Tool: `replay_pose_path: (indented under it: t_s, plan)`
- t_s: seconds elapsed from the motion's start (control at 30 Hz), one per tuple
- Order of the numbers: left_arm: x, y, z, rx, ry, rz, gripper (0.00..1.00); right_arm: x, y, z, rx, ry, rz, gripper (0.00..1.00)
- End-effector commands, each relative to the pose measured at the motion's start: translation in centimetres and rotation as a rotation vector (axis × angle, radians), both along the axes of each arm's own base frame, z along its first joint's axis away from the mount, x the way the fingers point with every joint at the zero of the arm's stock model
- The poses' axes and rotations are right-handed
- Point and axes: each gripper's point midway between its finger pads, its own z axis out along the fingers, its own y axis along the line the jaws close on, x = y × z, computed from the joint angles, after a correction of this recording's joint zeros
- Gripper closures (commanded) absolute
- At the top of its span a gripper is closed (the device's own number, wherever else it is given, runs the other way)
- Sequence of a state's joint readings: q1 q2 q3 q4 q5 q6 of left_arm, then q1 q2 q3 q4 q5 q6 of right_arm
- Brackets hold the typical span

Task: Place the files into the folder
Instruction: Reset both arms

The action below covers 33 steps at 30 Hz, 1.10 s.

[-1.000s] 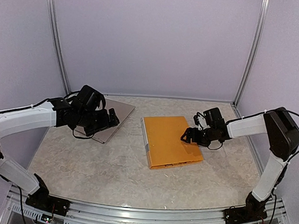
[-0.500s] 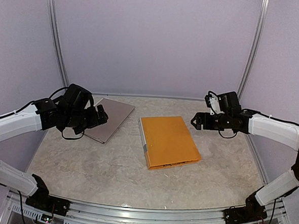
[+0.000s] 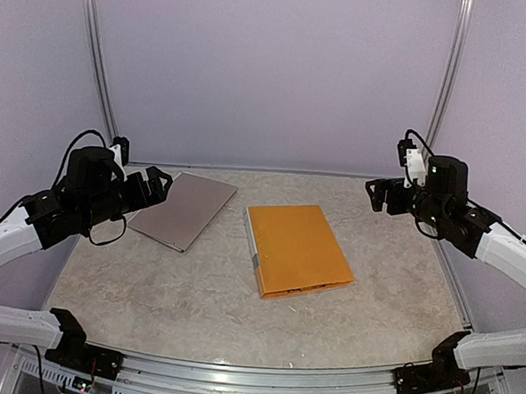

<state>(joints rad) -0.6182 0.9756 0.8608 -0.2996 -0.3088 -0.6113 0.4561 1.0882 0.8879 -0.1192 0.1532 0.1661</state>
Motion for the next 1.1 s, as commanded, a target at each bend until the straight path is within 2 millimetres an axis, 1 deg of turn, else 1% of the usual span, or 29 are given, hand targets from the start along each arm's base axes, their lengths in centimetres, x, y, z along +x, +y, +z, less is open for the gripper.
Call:
replay_pose_path:
  t_s: [0.0,0.07,0.13,0.2,0.27,0.43,0.57,0.8,1.07]
  plan:
    - [0.9,-0.5,1.8,0.116,-0.111,-0.063,0.01,-0.2,-1.1,1.4,-0.05,-0.118,-0.034,0.01]
    - [1.5,-0.6,1.4,0.159,-0.104,-0.058,0.01,0.1,-1.2,1.4,-0.053,-0.134,-0.044,0.0]
    - [1.9,-0.8,1.2,0.179,-0.117,-0.06,0.01,0.3,-1.1,1.0,-0.06,-0.135,-0.043,0.01]
    - [2.0,-1.1,1.1,0.182,-0.146,-0.067,0.01,0.3,-1.0,0.7,-0.055,-0.144,-0.043,0.01]
    - [1.9,-1.0,1.0,0.178,-0.176,-0.066,0.01,0.2,-0.9,0.4,-0.054,-0.154,-0.036,0.01]
    - [1.2,-0.1,1.7,0.176,-0.226,-0.042,0.01,-0.2,-1.1,0.9,-0.064,-0.195,-0.031,0.01]
    - [1.1,0.2,1.7,0.186,-0.233,-0.031,0.01,0.1,-1.3,0.9,-0.071,-0.197,-0.045,0.01]
    - [1.5,-0.2,1.1,0.21,-0.219,-0.033,0.01,0.8,-0.9,0.7,-0.074,-0.191,-0.041,0.01]
    - [1.5,-0.4,1.2,0.211,-0.223,-0.036,0.01,1.0,-0.7,1.1,-0.071,-0.201,-0.041,0.01]
